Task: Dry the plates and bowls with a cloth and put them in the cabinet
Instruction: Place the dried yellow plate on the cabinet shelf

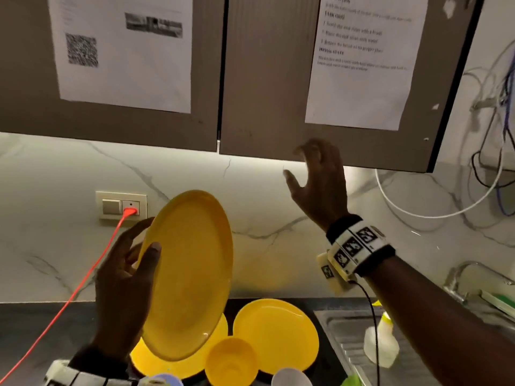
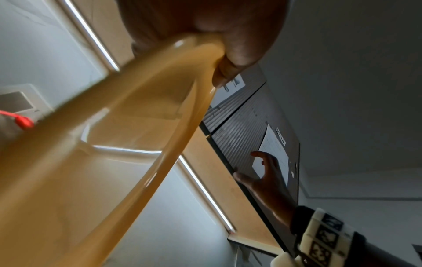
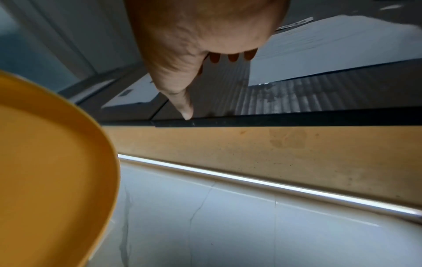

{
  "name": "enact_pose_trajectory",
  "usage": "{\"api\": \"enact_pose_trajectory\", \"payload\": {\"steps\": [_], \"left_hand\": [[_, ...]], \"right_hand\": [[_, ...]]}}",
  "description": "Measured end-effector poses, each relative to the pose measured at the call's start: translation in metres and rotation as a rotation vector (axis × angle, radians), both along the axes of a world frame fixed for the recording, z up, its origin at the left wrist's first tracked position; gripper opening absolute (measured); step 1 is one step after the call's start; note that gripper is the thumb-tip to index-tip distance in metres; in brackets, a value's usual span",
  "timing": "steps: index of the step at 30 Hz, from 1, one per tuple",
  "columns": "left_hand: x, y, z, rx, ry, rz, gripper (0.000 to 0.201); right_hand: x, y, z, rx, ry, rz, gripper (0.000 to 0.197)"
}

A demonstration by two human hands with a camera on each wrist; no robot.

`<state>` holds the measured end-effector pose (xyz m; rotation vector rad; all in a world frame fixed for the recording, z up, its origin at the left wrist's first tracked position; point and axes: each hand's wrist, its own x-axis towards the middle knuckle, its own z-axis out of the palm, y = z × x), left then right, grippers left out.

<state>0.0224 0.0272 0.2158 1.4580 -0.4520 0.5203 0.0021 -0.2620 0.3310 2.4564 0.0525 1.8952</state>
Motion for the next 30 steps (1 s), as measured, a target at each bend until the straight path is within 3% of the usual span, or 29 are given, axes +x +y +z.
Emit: {"api": "enact_pose_trajectory", "payload": {"steps": [2, 5, 9, 17, 25, 30], "left_hand": [[0.007, 0.004, 0.013, 0.033, -0.031, 0.045, 0.037], [0.011, 0.012, 0.032, 0.024, -0.057, 0.097, 0.035], [0.008, 0.019, 0.051, 0.024, -0.090, 0.152, 0.031], [0.000, 0.031, 0.060, 0.027, -0.111, 0.157, 0.029], [-0.013, 0.025, 0.071, -0.002, -0.099, 0.146, 0.030], [-0.018, 0.012, 0.067, -0.007, -0.072, 0.145, 0.048]], "right_hand": [[0.014, 0.006, 0.012, -0.150, 0.036, -0.158, 0.056], [0.036, 0.007, 0.020, -0.235, 0.137, -0.250, 0.089], [0.058, 0.006, 0.027, -0.289, 0.191, -0.296, 0.108], [0.081, 0.027, 0.052, -0.395, 0.164, -0.249, 0.093], [0.071, 0.033, 0.048, -0.370, 0.136, -0.170, 0.097], [0.041, 0.035, 0.044, -0.355, 0.022, -0.077, 0.094]]}}
